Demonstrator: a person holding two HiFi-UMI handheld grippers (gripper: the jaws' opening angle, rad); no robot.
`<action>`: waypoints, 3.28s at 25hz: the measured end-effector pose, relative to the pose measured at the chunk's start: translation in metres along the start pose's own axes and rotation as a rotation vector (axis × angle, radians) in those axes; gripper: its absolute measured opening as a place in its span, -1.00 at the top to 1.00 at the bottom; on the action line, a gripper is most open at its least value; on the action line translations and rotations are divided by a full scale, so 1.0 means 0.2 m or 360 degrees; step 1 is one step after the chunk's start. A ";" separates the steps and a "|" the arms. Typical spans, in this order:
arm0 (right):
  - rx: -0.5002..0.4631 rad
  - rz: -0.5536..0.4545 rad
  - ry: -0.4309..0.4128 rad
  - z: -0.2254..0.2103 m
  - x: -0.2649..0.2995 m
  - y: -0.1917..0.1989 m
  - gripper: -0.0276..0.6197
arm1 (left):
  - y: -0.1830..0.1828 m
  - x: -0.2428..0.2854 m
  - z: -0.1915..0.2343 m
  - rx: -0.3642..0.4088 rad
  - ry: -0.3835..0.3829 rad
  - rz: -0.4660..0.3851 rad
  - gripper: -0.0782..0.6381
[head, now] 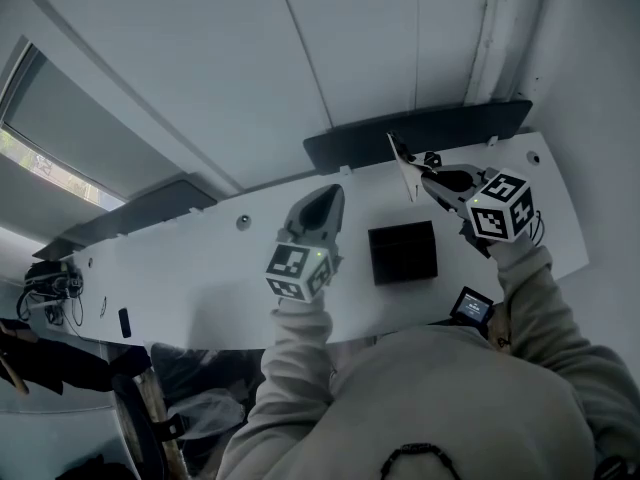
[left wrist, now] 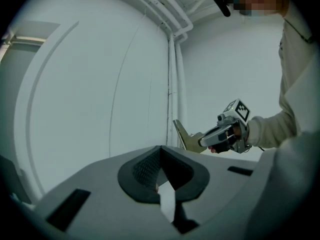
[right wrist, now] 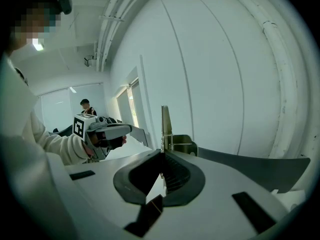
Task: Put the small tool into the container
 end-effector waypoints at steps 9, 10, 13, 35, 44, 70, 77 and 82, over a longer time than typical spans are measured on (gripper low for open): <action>-0.0026 0.0065 -0.0029 -0.01 0.03 0.08 0.85 | 0.02 -0.02 -0.06 -0.0062 0.0087 -0.0029 0.79; -0.0031 0.0081 -0.0031 -0.01 0.04 0.10 0.85 | 0.03 -0.03 -0.06 -0.0078 0.0089 -0.0034 0.79; 0.0017 0.0075 -0.0052 0.00 0.06 0.14 0.85 | 0.08 -0.08 -0.08 -0.0169 0.0134 -0.0067 0.79; -0.0011 0.0223 -0.0076 0.05 0.11 0.34 0.85 | 0.32 -0.17 -0.09 -0.0328 0.0057 0.0035 0.79; -0.0050 0.0364 -0.0065 0.01 0.17 0.45 0.85 | 0.50 -0.19 -0.09 -0.0413 0.0020 0.0123 0.79; -0.0666 0.1078 -0.0146 -0.03 0.45 0.91 0.85 | 0.92 -0.27 -0.07 -0.0676 -0.0074 0.0299 0.79; -0.0809 0.1278 -0.0238 -0.06 0.55 1.11 0.85 | 1.05 -0.27 -0.11 -0.0720 -0.0090 0.0362 0.79; -0.0942 0.1392 -0.0286 -0.05 0.59 1.19 0.85 | 1.09 -0.29 -0.11 -0.0749 -0.0104 0.0387 0.79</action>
Point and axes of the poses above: the fingertips, and each gripper's own axes: x forward along the fingers, z to its left, y out of its underside, the point moved 4 cm from there along -x, backward along the fingers, and after that the axes turned 3 degrees about -y, right-handed, at the moved point
